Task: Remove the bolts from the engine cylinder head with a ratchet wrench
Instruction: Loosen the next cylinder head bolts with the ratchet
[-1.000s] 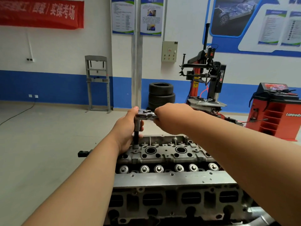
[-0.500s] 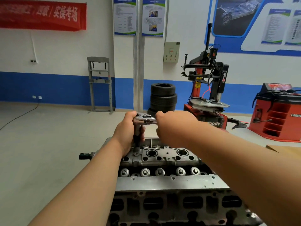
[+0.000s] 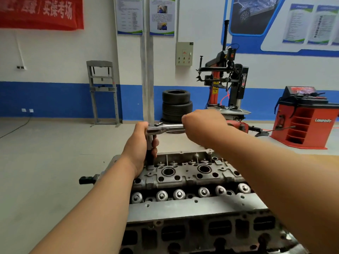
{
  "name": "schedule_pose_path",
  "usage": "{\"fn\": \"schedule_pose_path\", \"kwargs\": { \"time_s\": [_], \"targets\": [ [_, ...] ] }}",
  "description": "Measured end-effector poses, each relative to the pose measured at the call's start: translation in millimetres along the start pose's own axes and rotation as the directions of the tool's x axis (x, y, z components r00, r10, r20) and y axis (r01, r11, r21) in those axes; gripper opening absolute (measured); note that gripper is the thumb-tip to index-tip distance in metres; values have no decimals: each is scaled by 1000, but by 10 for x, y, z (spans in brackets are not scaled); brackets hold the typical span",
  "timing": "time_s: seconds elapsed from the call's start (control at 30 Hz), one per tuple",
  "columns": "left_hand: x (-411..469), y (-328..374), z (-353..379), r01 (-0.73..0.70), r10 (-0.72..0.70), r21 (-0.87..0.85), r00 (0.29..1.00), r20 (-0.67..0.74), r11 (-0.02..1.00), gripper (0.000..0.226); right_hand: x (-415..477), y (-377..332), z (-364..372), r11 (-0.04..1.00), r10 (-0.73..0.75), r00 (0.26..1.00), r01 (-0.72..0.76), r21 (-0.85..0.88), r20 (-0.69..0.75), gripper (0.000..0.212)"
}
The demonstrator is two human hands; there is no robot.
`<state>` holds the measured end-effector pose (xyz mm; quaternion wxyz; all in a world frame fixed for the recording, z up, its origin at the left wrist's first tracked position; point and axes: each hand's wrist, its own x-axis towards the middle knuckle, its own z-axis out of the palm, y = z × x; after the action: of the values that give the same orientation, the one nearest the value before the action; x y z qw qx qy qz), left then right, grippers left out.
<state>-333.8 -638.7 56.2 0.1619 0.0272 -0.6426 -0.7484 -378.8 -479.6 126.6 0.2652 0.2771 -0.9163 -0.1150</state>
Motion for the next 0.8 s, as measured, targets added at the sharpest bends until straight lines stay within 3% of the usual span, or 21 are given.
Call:
{"fn": "schedule_pose_path", "kwargs": {
  "time_s": [0.07,0.23,0.47,0.63,0.73,0.8],
  "targets": [
    [13,-28,-2,-32,31,64,999,19,997,42,248,-9,202,998,30,999,-31,47,17,10],
    [34,-43,-43,-25,24,25,999,29,999,45,695,-277,282,992,78,990,-89,87,121,14],
    [-7,-55,31,-43,45,39,998,-35,998,44,-195,-191,41,973,215,968,-224,54,127,36],
    [-32,-39,82,-74,73,-10,993,-96,997,42,-893,-460,-374,996,55,988,-66,68,144,49],
    [-45,-29,59,-47,41,-70,995,-88,996,44,-1050,-530,-522,989,-72,995,63,132,68,38],
    [-27,-26,55,-37,32,-57,996,-80,998,43,-1009,-457,-493,991,-83,997,81,109,12,26]
  ]
}}
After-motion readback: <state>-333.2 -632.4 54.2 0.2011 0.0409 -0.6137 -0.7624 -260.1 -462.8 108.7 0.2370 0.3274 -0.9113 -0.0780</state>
